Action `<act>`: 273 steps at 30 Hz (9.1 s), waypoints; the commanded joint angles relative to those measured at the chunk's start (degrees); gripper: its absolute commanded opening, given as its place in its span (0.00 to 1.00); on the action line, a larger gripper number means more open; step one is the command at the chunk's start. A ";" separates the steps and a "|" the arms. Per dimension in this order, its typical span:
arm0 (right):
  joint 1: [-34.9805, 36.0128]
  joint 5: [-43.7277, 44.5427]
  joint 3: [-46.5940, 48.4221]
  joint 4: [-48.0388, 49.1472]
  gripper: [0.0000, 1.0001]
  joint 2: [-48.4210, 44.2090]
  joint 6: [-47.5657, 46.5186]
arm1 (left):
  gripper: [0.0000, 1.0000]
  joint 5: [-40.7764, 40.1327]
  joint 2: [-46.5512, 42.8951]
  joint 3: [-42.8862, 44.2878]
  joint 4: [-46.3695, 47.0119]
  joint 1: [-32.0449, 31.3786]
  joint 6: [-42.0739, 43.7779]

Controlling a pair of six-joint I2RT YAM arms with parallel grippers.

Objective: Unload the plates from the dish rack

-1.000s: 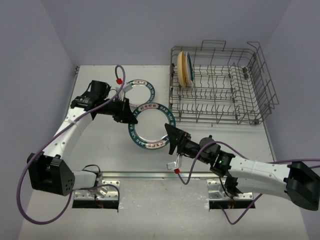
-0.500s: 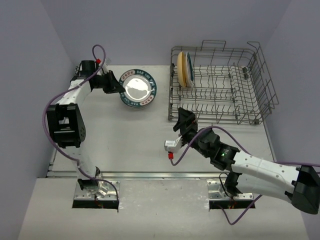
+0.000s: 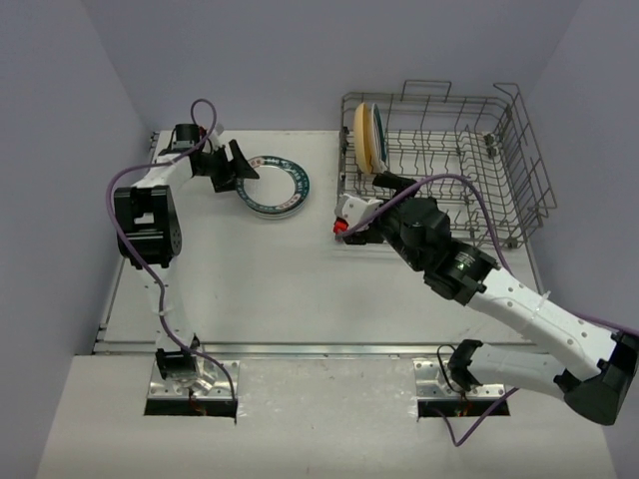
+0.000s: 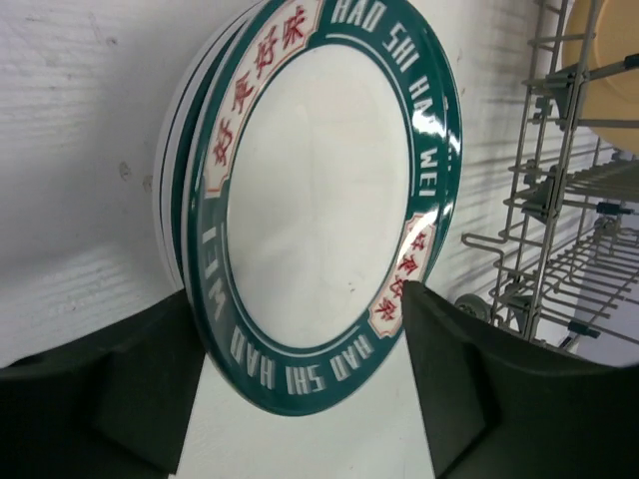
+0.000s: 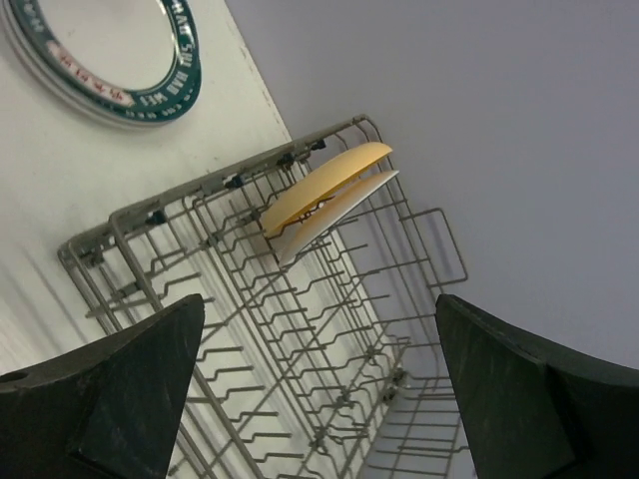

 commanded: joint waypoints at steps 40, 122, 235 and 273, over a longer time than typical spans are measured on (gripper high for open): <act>-33.08 -19.04 55.89 -9.97 0.60 58.99 41.61 | 1.00 -35.59 -51.94 -31.93 8.44 -9.32 12.35; -0.51 -30.04 -38.01 23.22 0.00 -23.40 -61.80 | 0.63 1.64 -46.64 -22.58 -11.87 -27.15 17.97; -40.32 -57.73 67.76 -12.93 0.06 64.25 66.72 | 1.00 -27.13 -46.29 -25.99 6.62 -8.35 16.83; 6.39 -13.46 -12.13 9.99 0.00 -1.58 -54.37 | 0.96 -9.12 -75.81 -31.58 2.87 -3.60 6.64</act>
